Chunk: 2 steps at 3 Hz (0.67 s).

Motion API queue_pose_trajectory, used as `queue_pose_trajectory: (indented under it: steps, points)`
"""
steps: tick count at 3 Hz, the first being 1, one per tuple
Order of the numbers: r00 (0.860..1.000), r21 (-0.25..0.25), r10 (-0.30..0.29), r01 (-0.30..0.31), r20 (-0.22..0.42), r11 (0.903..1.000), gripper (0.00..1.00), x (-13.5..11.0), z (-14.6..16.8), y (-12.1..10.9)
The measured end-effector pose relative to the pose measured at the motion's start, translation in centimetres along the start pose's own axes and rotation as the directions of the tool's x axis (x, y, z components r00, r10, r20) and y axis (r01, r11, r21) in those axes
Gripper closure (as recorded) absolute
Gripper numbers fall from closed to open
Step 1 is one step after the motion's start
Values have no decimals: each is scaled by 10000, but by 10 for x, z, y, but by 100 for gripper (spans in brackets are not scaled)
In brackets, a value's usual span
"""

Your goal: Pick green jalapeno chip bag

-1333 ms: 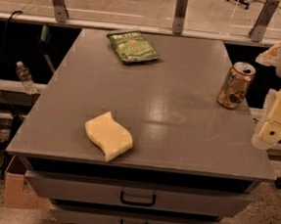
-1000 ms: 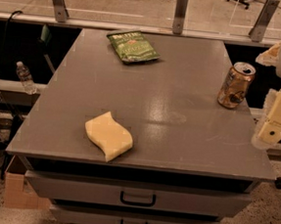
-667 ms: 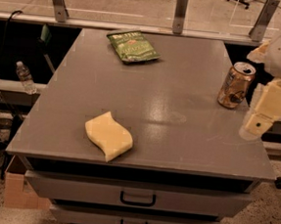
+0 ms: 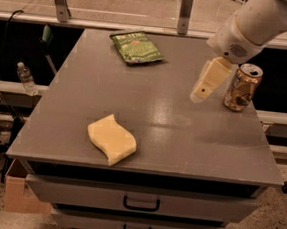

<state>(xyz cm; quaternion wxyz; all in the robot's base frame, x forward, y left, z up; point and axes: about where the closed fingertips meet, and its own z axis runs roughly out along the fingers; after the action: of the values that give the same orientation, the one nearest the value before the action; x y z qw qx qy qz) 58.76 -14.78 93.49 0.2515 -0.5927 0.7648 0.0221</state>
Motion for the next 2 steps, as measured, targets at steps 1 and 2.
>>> queue_pose_trajectory:
  steps: [1, 2]
  points:
    - [9934, -339, 660, -631, 941, 9974, 0, -46, 51, -49]
    - [9767, -415, 1540, -1494, 1494, 9879, 0, -90, 87, -81]
